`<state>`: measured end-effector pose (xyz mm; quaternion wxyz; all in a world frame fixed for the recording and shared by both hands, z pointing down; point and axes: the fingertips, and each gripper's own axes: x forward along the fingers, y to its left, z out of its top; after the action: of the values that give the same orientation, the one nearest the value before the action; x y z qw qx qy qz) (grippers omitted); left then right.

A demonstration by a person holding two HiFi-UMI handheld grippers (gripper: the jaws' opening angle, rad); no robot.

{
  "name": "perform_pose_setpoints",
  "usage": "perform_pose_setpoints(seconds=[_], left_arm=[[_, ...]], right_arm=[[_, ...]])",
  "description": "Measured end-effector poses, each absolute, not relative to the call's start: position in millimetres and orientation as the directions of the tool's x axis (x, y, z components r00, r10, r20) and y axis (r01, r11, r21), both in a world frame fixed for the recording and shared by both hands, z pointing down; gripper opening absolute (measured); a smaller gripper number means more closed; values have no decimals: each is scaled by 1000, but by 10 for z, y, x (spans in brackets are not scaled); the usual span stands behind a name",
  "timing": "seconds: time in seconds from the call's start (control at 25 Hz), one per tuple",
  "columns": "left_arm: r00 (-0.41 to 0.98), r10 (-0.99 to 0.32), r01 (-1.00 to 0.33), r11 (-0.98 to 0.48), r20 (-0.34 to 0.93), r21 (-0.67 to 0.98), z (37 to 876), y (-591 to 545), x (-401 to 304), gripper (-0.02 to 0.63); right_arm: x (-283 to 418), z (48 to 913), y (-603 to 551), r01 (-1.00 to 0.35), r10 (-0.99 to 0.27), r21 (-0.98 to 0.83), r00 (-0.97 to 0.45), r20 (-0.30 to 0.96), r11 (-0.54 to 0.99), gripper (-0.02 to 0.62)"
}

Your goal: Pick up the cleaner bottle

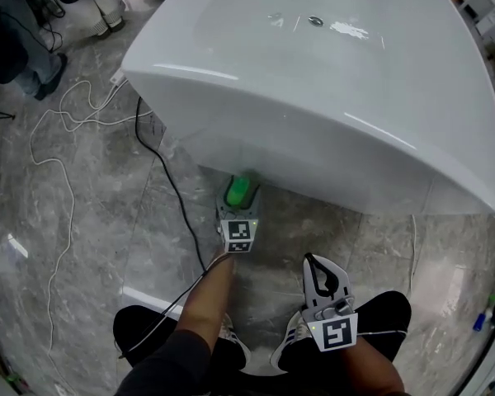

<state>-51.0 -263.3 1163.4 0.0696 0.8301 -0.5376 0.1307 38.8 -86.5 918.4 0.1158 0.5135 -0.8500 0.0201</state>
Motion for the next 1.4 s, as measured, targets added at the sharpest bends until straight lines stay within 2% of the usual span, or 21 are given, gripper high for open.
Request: perform_pose_setpoints(seconds=[0.24,0.32,0.4,0.84,1.12,1.4], left_arm=[[361,-892,-919,-390,271,-59,11648,-2791,-541,300],[346,-897,-922,-380,276,-80,11651,-2804,-569,231],[341,-898,-922,-377,278,-86,11659,-2799,-568,196],[304,-911,-944,-327,280,-39,11495,-2666,-706,184],[298,-922,-950,-313,247,-22,10793,-2523,-710,183],[309,-926,-947,-321,218,-22,9532,-2360,-685,181]], right_arm=[[431,9223,-849,-881,-871,83,-441,218,467,15],[435,9232,-836,-879,-870,83,-443,219,469,15],[435,9237,-828,-877,-868,86,-446,219,472,15],[411,9173,-893,-873,-872,109,-450,195,475,15],[490,8872,-1067,-873,-883,164,-429,191,460,15],[585,8172,-1148,-900,-892,101,-394,223,423,15]])
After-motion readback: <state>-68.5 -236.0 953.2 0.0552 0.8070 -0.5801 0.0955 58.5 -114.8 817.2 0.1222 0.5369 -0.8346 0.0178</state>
